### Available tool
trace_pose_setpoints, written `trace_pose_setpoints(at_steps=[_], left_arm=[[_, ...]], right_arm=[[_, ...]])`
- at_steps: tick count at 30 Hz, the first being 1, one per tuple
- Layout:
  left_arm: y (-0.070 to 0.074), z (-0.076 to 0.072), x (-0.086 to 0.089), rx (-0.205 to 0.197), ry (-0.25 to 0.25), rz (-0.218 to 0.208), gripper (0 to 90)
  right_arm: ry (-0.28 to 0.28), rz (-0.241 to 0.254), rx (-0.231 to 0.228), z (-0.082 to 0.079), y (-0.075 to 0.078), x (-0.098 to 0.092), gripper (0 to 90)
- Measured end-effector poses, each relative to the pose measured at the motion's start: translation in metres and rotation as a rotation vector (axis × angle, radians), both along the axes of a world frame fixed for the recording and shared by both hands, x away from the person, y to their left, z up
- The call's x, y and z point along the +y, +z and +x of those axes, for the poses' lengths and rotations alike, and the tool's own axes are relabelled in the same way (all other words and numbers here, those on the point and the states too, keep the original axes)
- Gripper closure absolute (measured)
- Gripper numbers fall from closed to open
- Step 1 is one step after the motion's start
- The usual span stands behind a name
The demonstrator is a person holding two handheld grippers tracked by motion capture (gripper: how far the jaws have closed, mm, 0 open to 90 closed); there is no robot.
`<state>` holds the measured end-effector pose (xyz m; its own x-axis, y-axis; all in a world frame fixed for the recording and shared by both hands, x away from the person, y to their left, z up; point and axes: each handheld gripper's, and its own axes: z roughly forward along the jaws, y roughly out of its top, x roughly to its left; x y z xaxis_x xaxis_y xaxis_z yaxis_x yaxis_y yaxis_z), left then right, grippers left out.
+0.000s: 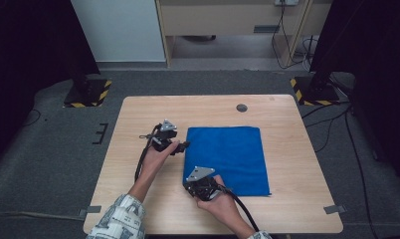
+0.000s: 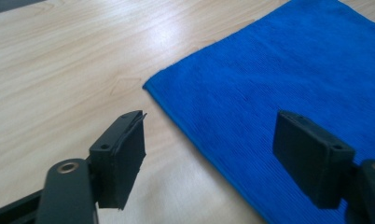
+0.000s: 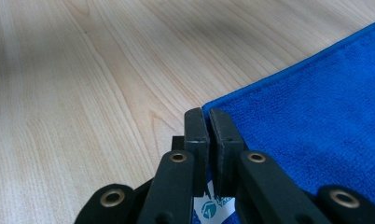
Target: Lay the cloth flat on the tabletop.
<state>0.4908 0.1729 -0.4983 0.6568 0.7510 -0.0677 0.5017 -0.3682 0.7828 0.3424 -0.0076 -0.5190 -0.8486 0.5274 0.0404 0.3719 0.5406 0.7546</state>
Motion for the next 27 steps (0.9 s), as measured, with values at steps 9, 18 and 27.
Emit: trace_pose_setpoints(at_steps=[9, 18, 27], left_arm=[[-0.011, 0.016, -0.006, -0.070, 0.064, 0.001, 18.7], [-0.011, 0.022, -0.009, -0.037, 0.090, 0.022, 17.4], [-0.020, 0.033, -0.007, -0.008, 0.108, 0.026, 17.2]], right_arm=[[-0.001, 0.008, 0.003, -0.001, 0.001, 0.000, 87.0], [-0.002, 0.022, 0.010, -0.004, 0.000, 0.002, 87.0], [0.017, 0.007, 0.009, -0.007, -0.001, 0.006, 87.0]])
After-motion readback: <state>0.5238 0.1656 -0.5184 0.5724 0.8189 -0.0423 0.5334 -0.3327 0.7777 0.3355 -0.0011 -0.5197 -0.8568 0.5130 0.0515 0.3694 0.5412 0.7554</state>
